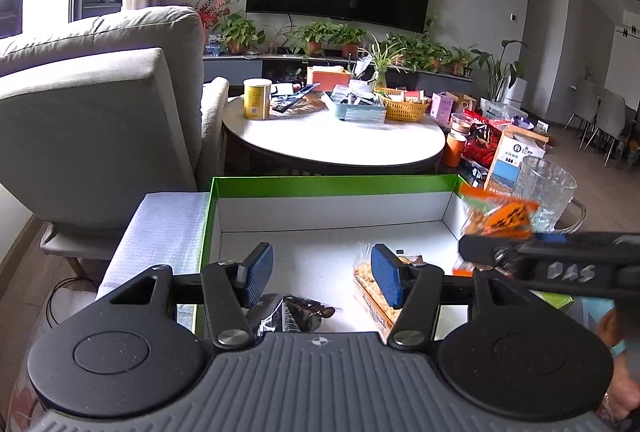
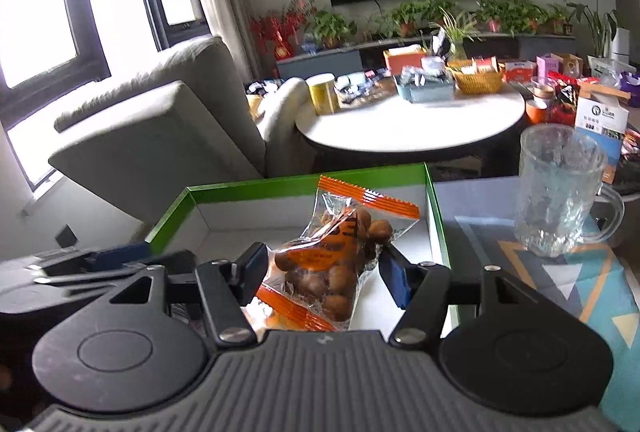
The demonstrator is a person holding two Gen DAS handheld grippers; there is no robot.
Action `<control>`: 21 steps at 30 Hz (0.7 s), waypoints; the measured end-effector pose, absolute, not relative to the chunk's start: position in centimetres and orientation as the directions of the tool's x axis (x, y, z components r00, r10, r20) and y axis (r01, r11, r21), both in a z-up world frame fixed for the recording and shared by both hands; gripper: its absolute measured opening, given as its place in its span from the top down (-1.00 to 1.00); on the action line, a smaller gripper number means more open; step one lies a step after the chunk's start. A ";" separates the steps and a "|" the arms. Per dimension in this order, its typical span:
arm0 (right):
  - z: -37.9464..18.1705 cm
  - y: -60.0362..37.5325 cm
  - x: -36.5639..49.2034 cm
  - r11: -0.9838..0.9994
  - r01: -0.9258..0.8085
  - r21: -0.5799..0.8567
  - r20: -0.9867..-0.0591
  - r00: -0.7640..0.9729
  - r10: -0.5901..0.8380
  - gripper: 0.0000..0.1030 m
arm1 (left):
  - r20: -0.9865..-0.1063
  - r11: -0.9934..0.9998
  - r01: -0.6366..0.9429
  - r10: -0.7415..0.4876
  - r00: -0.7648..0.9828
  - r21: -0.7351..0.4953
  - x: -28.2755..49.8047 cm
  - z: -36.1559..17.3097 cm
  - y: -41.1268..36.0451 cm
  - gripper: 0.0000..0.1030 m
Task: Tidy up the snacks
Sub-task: 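Carry both packets over the green box and release them inside, then grasp the red-and-white meat packet from the table with the left tool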
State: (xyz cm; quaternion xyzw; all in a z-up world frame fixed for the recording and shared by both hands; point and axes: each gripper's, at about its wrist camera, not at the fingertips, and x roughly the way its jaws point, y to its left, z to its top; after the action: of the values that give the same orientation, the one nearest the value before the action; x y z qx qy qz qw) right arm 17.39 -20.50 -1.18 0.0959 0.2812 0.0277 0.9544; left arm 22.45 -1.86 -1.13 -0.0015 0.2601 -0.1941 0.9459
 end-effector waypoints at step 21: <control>-1.8 -20.6 15.5 0.975 0.033 0.218 -0.566 0.818 0.099 0.14 | -0.490 0.939 0.322 -0.337 0.804 -0.117 20.5 -1.0 0.2 -0.07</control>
State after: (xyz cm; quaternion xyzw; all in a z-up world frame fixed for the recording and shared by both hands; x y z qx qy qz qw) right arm 15.54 -20.60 -1.85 0.1096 0.3010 0.0173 0.9471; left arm 20.54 0.18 -1.01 -0.0140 0.2605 -0.1734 0.9497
